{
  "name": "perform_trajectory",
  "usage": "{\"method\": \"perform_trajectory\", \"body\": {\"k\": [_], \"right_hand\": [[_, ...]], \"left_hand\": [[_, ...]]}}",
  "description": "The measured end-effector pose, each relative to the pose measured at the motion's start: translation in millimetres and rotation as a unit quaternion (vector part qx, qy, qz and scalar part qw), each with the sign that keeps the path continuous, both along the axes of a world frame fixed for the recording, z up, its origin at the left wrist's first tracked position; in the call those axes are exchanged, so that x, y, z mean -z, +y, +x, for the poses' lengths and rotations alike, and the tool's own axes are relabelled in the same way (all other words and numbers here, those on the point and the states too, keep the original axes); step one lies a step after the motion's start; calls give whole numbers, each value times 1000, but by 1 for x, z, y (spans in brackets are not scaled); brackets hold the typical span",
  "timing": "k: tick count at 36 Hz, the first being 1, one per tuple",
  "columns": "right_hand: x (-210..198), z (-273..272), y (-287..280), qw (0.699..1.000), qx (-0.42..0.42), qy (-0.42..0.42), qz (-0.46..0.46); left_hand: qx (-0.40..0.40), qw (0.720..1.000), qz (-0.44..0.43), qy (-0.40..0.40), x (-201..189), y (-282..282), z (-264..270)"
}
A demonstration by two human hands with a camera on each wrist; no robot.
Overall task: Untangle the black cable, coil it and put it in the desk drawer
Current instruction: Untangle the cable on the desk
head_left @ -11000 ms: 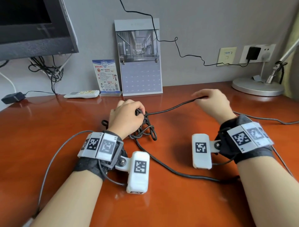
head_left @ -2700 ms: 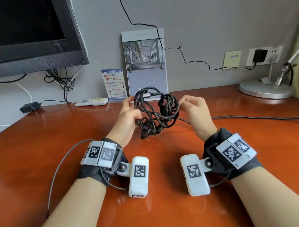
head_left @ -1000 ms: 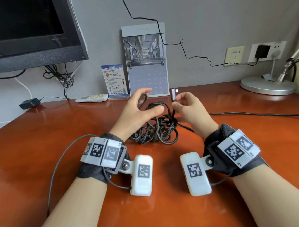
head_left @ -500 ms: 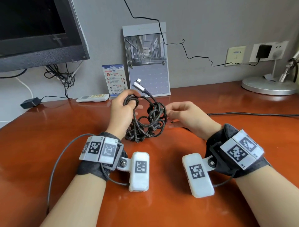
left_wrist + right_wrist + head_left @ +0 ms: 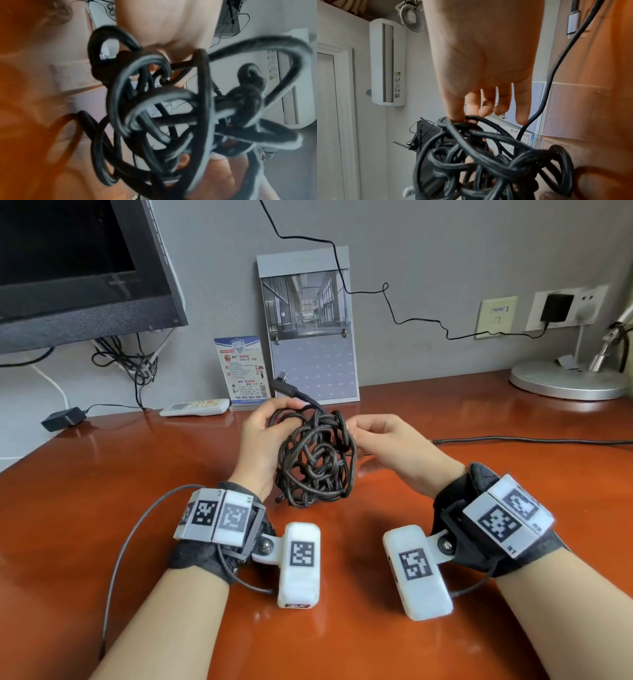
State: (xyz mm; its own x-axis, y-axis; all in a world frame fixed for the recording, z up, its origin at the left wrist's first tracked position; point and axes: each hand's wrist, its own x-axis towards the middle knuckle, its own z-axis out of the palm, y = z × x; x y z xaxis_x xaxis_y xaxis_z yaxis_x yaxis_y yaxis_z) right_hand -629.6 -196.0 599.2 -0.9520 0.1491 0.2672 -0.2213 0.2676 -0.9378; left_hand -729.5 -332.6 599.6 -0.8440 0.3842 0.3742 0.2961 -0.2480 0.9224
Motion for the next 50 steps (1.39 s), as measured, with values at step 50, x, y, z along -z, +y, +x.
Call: {"method": "perform_trajectory", "body": {"k": [50], "right_hand": [[-4,-3,-5,881,259,-12,395]], "left_hand": [[-17,978,-196,72,5,9,2]]}}
